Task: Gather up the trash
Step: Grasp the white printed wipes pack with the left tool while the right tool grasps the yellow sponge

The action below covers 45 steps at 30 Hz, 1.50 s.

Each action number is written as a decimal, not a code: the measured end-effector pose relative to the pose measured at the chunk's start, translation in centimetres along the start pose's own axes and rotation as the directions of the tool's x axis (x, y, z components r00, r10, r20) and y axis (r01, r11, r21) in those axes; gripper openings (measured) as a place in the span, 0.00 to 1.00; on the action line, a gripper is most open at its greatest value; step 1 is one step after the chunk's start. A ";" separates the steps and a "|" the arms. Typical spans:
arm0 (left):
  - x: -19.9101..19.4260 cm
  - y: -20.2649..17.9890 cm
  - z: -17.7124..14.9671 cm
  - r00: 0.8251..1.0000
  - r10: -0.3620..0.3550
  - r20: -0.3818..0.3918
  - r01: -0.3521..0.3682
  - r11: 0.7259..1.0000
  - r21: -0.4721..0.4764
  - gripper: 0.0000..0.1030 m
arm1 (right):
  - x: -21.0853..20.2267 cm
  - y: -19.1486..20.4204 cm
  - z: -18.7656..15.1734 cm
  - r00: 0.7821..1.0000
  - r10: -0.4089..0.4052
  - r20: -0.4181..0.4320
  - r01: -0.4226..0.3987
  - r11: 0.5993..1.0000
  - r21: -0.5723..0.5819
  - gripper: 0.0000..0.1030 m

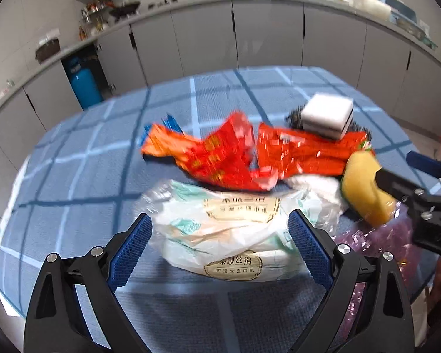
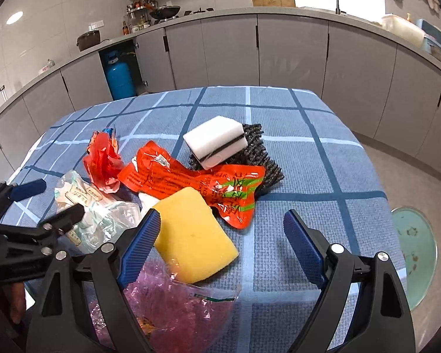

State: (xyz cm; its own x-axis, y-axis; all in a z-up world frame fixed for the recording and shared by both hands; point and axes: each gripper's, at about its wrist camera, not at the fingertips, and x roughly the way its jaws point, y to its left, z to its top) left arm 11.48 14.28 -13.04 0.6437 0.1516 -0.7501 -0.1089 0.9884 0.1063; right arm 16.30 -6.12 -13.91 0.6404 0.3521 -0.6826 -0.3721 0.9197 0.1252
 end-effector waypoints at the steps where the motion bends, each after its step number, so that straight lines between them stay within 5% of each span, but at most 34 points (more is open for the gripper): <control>1: 0.6 0.2 -0.1 1.000 -0.018 -0.022 0.018 1.000 -0.015 0.89 | 0.1 -0.1 0.0 1.000 0.000 -0.001 0.000 1.000 0.001 0.83; 16: -0.4 0.2 -0.5 0.999 -0.038 -0.002 0.038 0.998 0.040 0.22 | 0.4 -0.2 -0.5 1.000 0.008 -0.008 -0.008 1.000 -0.001 0.83; 24: -3.2 1.7 0.5 0.997 -0.014 0.072 0.011 0.999 0.041 0.17 | 0.3 1.1 -0.1 1.000 0.024 -0.010 -0.025 0.999 -0.040 0.82; 31: -5.4 3.1 1.4 0.976 0.125 0.179 -0.137 0.989 0.056 0.17 | 1.0 2.1 0.2 0.998 0.049 -0.032 -0.051 0.996 -0.078 0.75; 41: -4.6 4.3 1.6 0.972 0.163 0.168 -0.173 0.984 0.045 0.17 | 1.9 2.5 0.5 0.996 0.061 -0.073 -0.069 0.990 -0.121 0.75; 45: -4.5 3.9 1.4 0.973 0.158 0.170 -0.171 0.983 0.065 0.17 | 2.7 2.3 0.4 0.988 0.106 -0.110 -0.119 0.986 -0.116 0.55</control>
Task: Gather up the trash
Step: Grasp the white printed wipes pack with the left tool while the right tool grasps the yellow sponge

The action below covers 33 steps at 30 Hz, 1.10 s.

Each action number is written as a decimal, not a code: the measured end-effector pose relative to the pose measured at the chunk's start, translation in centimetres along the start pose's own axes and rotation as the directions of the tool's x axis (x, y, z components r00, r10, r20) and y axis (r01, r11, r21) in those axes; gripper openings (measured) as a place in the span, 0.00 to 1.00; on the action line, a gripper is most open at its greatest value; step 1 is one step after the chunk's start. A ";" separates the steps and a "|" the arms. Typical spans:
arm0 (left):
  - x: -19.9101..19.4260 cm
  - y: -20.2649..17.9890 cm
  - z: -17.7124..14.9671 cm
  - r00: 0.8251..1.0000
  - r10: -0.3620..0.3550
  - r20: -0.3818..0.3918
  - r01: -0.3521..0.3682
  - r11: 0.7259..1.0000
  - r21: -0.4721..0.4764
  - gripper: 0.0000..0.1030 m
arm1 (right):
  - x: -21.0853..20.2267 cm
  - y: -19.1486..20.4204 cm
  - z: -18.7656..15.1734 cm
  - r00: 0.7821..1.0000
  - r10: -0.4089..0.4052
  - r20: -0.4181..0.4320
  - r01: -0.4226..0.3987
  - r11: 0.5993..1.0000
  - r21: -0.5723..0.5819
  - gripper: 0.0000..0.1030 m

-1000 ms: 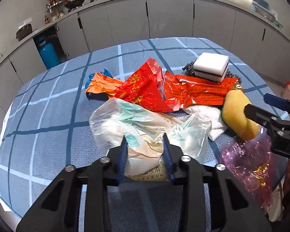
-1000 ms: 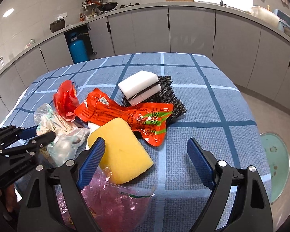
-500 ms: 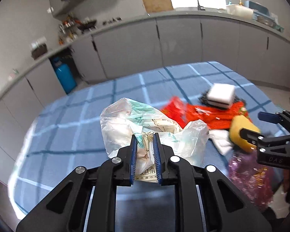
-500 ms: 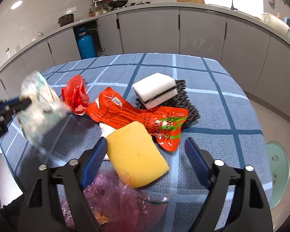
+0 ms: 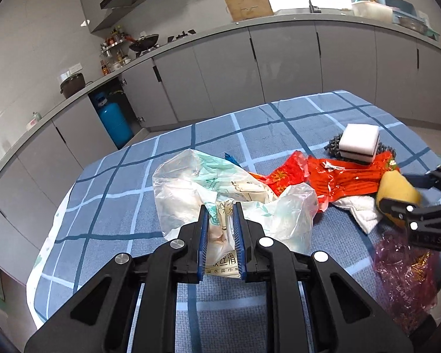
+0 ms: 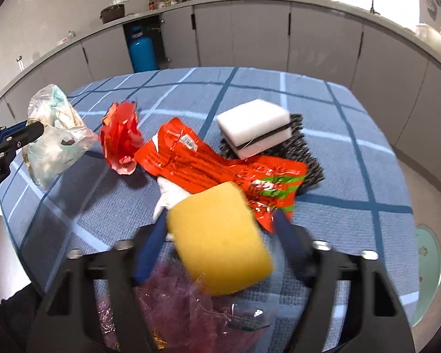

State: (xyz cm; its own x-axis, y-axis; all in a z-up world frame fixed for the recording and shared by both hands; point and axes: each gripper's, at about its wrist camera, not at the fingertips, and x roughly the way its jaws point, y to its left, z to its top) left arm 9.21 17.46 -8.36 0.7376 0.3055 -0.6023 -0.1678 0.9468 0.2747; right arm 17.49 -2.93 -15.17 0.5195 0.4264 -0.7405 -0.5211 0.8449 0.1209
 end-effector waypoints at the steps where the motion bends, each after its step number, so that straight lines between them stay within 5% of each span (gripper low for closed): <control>1: -0.1 -0.1 0.0 1.000 -0.001 0.004 0.001 1.000 0.003 0.17 | -0.1 0.0 0.0 1.000 0.009 0.007 -0.009 1.000 0.002 0.53; 14: -2.9 -2.0 3.8 0.991 -0.036 0.126 0.032 0.999 0.036 0.17 | -7.1 -2.4 1.7 0.963 -0.041 0.268 0.018 0.996 0.090 0.52; 33: -4.4 -16.0 8.5 0.942 -0.275 0.189 0.224 0.941 0.255 0.17 | -10.8 -12.5 -2.7 0.930 -0.260 0.261 0.174 0.935 0.309 0.52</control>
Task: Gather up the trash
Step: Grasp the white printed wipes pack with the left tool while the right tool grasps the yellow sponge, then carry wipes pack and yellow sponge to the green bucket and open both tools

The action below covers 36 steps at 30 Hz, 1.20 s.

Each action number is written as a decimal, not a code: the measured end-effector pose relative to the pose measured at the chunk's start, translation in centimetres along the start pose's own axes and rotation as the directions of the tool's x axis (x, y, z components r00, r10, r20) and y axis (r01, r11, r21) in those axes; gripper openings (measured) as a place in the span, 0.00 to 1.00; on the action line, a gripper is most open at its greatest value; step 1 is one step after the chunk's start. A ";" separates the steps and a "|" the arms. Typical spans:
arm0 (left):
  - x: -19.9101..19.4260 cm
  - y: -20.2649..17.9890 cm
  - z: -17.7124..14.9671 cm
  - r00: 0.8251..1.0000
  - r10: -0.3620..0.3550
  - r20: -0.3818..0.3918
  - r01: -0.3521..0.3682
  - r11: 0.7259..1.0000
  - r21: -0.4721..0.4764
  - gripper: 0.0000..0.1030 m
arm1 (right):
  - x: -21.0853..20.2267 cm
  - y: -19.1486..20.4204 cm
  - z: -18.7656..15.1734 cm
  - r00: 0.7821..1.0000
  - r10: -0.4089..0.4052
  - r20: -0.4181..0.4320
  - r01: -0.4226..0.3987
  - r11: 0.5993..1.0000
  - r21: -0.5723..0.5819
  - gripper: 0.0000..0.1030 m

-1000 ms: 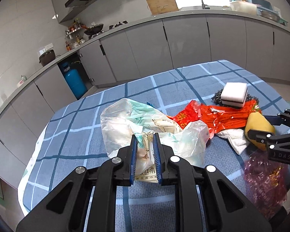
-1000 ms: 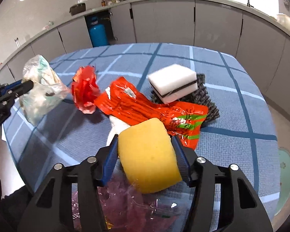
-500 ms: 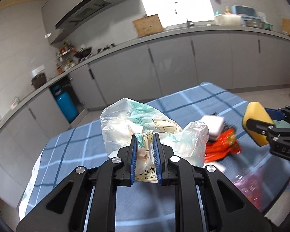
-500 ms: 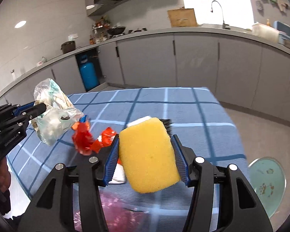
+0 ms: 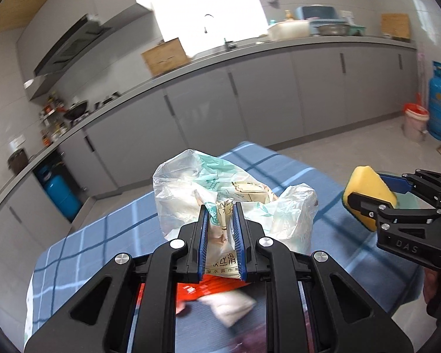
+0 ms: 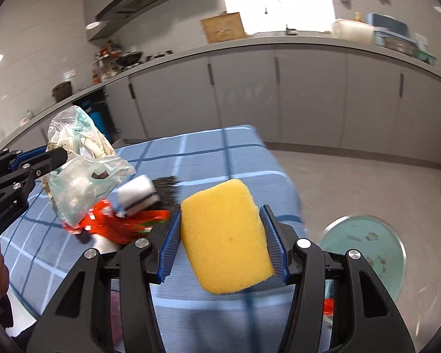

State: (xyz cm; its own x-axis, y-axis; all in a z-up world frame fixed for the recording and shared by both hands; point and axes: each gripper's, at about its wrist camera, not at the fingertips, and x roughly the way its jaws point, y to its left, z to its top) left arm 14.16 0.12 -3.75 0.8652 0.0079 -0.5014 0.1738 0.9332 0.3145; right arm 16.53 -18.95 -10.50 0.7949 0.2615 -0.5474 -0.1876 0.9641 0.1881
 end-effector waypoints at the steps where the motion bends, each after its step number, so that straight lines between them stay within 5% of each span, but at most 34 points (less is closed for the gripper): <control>1: 0.1 -0.8 0.4 1.000 -0.017 0.003 0.017 1.000 0.010 0.17 | -0.1 -0.8 -0.1 1.000 -0.013 0.001 0.013 1.000 0.011 0.52; 23: 3.7 -13.5 4.7 0.975 -0.220 -0.005 0.217 0.959 0.180 0.17 | -0.4 -15.3 -3.8 0.974 -0.223 -0.042 0.227 0.950 0.214 0.52; 36: 7.6 -18.6 4.8 0.947 -0.300 -0.110 0.318 0.921 0.226 0.17 | 2.0 -20.6 -5.7 0.955 -0.274 -0.113 0.294 0.918 0.266 0.52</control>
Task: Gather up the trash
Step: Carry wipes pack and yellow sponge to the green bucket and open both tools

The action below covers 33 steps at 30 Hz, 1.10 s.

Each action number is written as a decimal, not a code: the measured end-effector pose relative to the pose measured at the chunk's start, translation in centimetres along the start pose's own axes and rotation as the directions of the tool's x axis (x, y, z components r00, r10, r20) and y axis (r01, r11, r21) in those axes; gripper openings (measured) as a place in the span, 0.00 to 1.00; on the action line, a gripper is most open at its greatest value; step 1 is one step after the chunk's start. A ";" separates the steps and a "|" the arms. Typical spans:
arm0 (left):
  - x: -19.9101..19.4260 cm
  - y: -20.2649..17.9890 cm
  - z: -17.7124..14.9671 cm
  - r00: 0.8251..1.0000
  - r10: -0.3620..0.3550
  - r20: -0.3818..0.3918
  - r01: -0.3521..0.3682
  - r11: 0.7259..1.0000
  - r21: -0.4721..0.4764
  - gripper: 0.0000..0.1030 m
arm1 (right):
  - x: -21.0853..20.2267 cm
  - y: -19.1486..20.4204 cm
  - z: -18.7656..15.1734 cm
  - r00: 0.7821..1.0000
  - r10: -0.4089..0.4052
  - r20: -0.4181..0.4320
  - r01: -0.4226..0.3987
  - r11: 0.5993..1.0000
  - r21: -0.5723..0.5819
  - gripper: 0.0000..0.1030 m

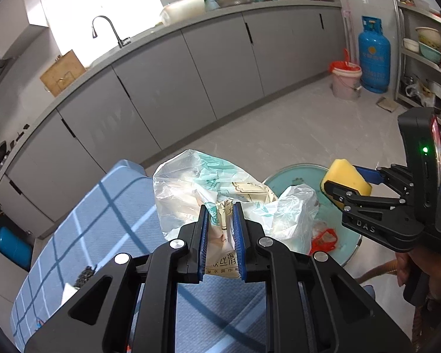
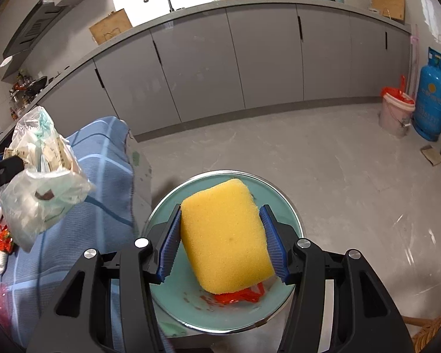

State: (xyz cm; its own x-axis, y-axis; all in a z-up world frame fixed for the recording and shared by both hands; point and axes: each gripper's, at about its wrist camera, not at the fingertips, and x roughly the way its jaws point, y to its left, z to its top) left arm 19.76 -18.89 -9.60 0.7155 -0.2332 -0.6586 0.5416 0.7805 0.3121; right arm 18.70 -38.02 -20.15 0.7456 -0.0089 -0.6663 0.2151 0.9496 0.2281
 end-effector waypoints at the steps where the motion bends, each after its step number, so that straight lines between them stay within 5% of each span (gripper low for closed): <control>1: 0.3 -0.2 0.0 1.000 -0.007 -0.006 0.007 1.000 0.005 0.17 | 0.1 -0.1 0.0 1.000 -0.003 -0.001 0.003 1.000 0.001 0.52; 9: 2.2 -1.7 0.1 0.998 -0.049 -0.035 0.049 0.999 0.022 0.19 | 1.7 -1.1 0.3 1.000 -0.017 -0.012 0.017 1.000 0.007 0.53; 11: 2.3 -1.9 0.1 0.998 -0.052 -0.035 0.053 0.998 0.027 0.40 | 2.1 -1.3 0.2 1.000 -0.016 -0.013 0.016 1.000 0.005 0.56; 13: 2.2 -2.2 0.1 0.999 -0.042 -0.021 0.042 0.999 0.033 0.53 | 2.3 -1.6 0.1 1.000 -0.026 -0.006 0.026 1.000 0.011 0.69; 33: -1.4 0.5 1.2 0.998 0.027 0.055 -0.026 0.999 -0.023 0.75 | -0.5 -0.9 -0.6 0.999 -0.040 0.011 0.040 0.998 0.048 0.79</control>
State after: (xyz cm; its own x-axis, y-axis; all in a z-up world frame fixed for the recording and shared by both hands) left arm 19.59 -18.82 -7.73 0.7531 -0.2435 -0.6112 0.5127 0.7994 0.3132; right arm 17.75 -38.65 -20.50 0.7433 -0.0505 -0.6671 0.2747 0.9322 0.2356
